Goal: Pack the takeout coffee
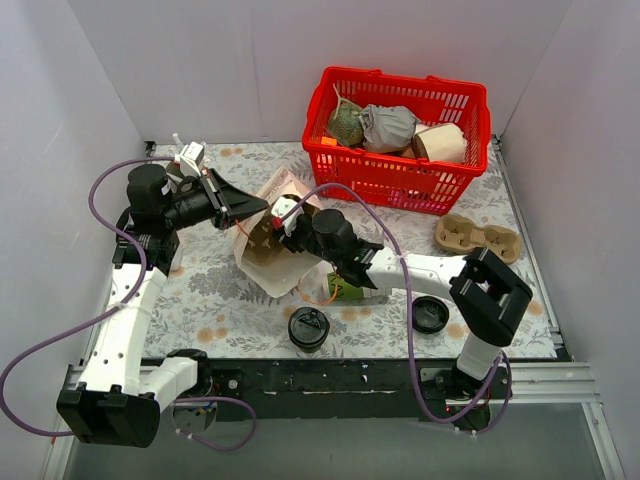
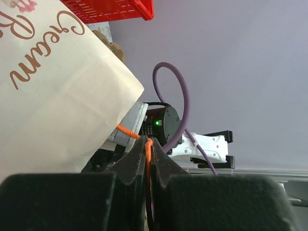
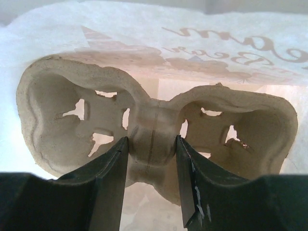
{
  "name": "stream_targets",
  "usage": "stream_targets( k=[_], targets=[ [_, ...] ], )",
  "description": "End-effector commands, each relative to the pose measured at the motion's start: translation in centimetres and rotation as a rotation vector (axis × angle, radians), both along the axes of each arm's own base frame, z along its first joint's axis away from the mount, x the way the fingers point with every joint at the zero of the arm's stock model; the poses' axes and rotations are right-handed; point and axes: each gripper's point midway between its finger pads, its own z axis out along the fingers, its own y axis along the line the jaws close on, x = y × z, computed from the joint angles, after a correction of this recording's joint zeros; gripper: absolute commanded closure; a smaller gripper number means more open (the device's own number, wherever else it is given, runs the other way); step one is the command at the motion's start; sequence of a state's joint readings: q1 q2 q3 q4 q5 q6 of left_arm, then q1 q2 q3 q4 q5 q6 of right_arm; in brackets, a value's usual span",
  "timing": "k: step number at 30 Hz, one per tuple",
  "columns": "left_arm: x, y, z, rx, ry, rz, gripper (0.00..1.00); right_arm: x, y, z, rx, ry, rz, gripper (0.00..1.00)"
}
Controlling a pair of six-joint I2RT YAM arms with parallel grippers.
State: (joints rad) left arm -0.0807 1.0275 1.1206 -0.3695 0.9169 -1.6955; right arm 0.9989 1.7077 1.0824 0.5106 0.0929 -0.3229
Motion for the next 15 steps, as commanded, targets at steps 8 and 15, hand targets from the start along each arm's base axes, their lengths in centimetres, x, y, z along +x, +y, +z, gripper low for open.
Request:
stream_targets(
  k=[8, 15],
  targets=[
    [-1.0, -0.4, 0.7, -0.031, 0.006, -0.048, 1.00, 3.4, 1.5, 1.2, 0.006, -0.173, -0.070, 0.73],
    [-0.7, -0.4, 0.7, -0.038, 0.015, -0.037, 1.00, 3.4, 1.3, 1.0, 0.029, -0.134, -0.091, 0.48]
  ],
)
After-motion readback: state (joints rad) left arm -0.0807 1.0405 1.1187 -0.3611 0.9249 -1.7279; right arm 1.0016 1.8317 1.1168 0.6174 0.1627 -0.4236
